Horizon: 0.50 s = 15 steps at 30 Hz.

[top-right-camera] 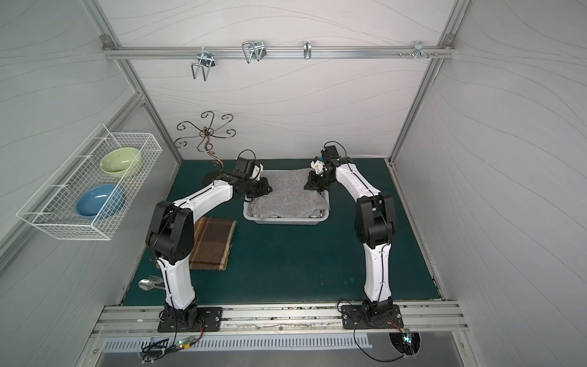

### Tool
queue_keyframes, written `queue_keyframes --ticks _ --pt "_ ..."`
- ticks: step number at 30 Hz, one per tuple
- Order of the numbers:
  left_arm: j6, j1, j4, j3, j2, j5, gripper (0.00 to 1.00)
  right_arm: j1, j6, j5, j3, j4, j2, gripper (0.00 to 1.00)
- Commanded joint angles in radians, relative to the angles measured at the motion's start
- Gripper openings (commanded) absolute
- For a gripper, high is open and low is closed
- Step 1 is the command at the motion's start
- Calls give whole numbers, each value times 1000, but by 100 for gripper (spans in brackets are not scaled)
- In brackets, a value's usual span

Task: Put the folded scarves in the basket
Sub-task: Place the scarf in the basket.

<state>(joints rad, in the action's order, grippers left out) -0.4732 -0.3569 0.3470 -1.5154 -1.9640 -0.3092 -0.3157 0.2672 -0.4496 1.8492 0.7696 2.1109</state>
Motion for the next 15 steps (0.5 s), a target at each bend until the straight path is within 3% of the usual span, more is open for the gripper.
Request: queue_keyframes --ticks 1,5,15 --pt "20 9 -35 -62 -13 2 34 15 -28 38 12 21 0 26" --pt "15 10 -37 -45 17 12 46 19 -36 44 5 35 -22 39" --pt "44 17 97 8 147 88 57 42 -54 55 -87 59 -141 46"
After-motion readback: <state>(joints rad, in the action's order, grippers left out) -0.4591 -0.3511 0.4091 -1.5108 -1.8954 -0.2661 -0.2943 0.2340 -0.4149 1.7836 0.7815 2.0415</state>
